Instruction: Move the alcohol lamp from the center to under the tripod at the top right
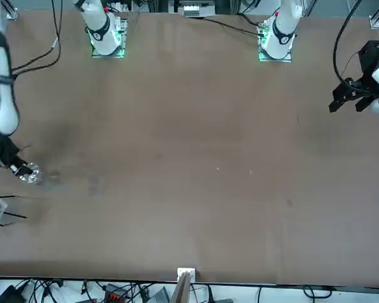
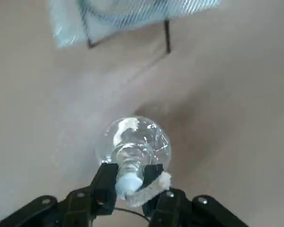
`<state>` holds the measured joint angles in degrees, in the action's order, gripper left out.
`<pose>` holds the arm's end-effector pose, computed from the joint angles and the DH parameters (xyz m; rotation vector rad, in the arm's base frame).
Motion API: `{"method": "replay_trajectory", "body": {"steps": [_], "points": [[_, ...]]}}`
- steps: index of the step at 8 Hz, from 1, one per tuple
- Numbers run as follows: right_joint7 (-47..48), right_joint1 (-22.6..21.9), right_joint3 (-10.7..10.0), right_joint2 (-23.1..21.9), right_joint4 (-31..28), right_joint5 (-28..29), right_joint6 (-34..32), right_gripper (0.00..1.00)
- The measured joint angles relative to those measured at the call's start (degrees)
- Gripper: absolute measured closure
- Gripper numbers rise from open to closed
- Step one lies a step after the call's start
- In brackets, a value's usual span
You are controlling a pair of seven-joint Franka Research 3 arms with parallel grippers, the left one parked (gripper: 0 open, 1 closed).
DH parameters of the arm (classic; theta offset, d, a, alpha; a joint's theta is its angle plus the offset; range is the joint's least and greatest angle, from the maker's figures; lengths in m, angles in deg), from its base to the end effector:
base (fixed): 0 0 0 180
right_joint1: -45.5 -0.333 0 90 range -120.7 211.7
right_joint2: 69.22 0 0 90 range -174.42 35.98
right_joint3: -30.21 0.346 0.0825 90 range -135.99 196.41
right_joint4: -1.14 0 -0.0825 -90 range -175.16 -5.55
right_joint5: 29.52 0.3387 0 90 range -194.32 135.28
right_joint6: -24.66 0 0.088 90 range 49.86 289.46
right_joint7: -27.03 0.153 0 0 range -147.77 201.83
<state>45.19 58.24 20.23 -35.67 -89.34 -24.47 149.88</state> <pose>0.6344 -0.2401 0.3079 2.9101 -1.1176 0.0460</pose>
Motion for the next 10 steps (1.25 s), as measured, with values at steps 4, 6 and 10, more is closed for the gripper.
{"method": "replay_trajectory", "body": {"steps": [4,6,10], "points": [[0.1,2.6,0.1,11.1,15.8,6.0,-5.6,0.70],[0.1,3.9,0.1,13.9,19.3,8.2,-7.6,0.71],[-0.9,4.0,0.2,15.0,20.3,8.0,-7.8,0.38]]}}
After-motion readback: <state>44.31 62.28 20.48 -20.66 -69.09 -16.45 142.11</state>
